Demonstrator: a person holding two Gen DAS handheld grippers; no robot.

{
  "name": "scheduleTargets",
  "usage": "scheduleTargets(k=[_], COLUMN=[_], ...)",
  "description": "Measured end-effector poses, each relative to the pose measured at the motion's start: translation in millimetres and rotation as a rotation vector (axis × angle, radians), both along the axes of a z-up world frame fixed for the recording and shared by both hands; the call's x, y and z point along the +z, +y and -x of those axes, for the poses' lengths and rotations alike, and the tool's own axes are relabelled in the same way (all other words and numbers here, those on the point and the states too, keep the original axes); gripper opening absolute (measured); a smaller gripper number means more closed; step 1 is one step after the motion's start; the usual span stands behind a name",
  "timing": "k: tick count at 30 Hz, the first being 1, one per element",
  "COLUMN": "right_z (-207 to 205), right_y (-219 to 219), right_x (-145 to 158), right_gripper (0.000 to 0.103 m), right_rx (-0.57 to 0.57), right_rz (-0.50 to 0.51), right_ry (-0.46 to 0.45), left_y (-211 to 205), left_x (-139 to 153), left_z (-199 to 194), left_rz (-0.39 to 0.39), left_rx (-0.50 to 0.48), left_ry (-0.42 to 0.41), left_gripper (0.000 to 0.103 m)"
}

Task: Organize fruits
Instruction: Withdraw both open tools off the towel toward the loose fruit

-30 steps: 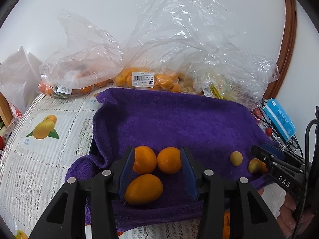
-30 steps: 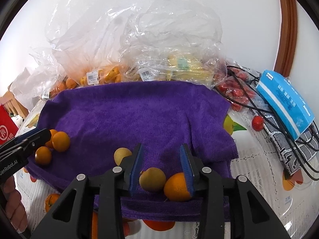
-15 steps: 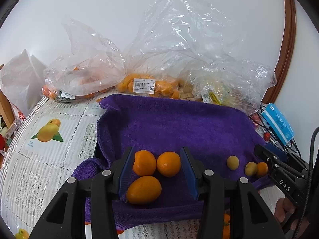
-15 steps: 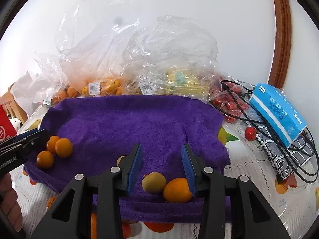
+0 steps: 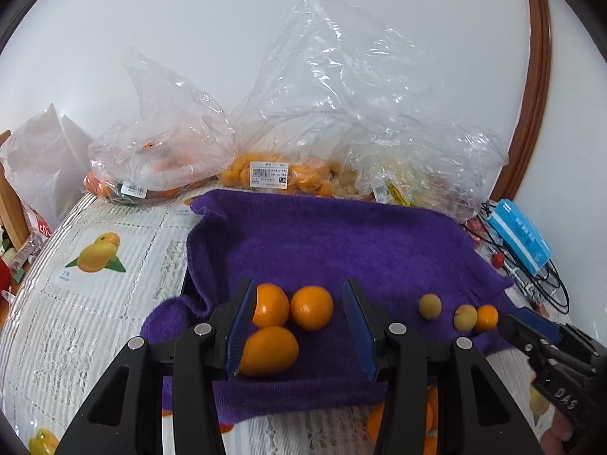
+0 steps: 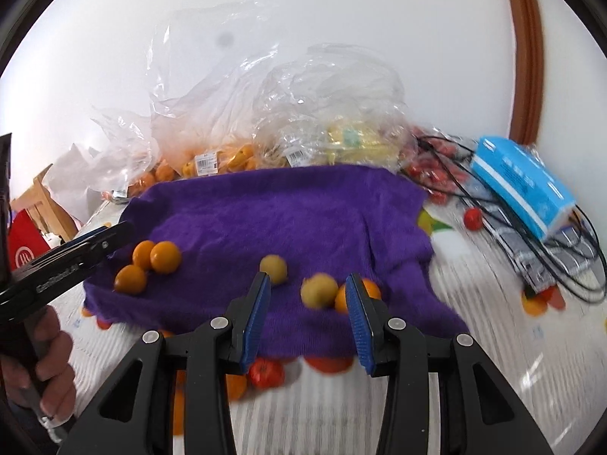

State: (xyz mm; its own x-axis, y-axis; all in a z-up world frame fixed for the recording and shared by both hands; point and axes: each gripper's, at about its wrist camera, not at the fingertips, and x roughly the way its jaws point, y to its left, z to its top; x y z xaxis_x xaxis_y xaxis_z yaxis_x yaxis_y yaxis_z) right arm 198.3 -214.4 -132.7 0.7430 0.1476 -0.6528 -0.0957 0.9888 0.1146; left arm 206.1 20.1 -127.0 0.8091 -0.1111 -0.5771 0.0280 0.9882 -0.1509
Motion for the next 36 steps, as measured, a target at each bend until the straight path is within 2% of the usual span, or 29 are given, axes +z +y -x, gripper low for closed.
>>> scheduleTargets(k=[4, 8, 14, 16, 22, 25, 30, 36], right_z=[19, 34, 50, 52, 44, 35, 27, 18], right_y=[-8, -11, -1, 4, 18, 23, 22, 23], right_x=[0, -2, -9, -10, -20, -28, -40, -46], right_gripper=[0.041, 0.041, 0.041, 0.038, 0.030, 0.027, 0.026, 0.026], right_rx=[-0.020, -0.026, 0.009, 0.022, 0.072, 0.089, 0.096, 0.101], right_rz=[-0.011, -0.013, -0.014, -0.004, 0.000, 0.019, 0.043, 0.047], right_ry=[0.025, 0.046, 0.071, 0.071, 0.094, 0.114, 0.147, 0.170], left_y=[3, 14, 30, 34, 43, 48, 51, 53], left_x=[-7, -12, -21, -22, -26, -29, -39, -40], left_z=[13, 29, 58, 66, 76, 74, 65, 65], left_rz=[-0.020, 0.002, 0.006, 0.001, -0.015, 0.004, 0.037, 0.058], left_rx=[-0.001, -0.005, -0.008, -0.012, -0.007, 0.002, 0.002, -0.003], left_ry=[0.011, 0.026, 0.067, 0.076, 0.097, 0.099, 0.148, 0.147], left_gripper=[0.045, 0.045, 0.045, 0.045, 0.045, 0.045, 0.045, 0.045])
